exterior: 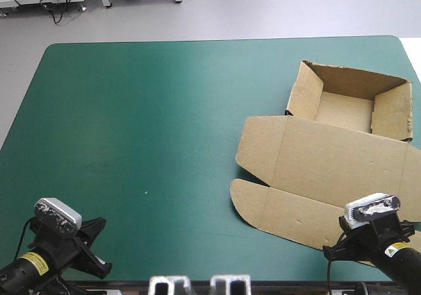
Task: Fold the box
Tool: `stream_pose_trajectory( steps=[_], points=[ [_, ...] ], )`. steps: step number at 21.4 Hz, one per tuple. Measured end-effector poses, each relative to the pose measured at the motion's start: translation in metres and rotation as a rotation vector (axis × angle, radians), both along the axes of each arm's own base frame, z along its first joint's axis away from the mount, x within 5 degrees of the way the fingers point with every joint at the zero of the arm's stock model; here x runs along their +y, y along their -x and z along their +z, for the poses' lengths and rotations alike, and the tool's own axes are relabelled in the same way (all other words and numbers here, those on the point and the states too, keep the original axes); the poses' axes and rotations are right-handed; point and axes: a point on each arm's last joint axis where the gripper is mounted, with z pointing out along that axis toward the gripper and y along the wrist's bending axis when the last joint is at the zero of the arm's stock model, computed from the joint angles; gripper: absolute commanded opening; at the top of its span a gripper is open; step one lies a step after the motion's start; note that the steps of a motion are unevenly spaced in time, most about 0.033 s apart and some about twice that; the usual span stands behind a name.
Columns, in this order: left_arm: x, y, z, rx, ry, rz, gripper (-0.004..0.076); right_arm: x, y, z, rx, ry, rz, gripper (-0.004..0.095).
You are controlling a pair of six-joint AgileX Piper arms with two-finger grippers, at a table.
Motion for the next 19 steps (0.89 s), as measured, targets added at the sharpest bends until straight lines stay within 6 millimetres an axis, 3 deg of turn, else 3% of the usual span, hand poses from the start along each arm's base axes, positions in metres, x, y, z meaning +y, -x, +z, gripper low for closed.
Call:
stream_pose_trajectory(
  steps=[5, 19],
  points=[
    [-0.0026, -0.0014, -0.0130, 0.032, -0.012, -0.027, -0.0010, 0.0000, -0.0004, -0.0002, -0.007, 0.004, 0.003, -0.0019],
    [-0.0041, -0.0012, -0.0127, 0.029, -0.001, -0.040, -0.0010, 0.0002, -0.0002, -0.0001, -0.009, 0.005, 0.008, -0.0019]
  ],
)
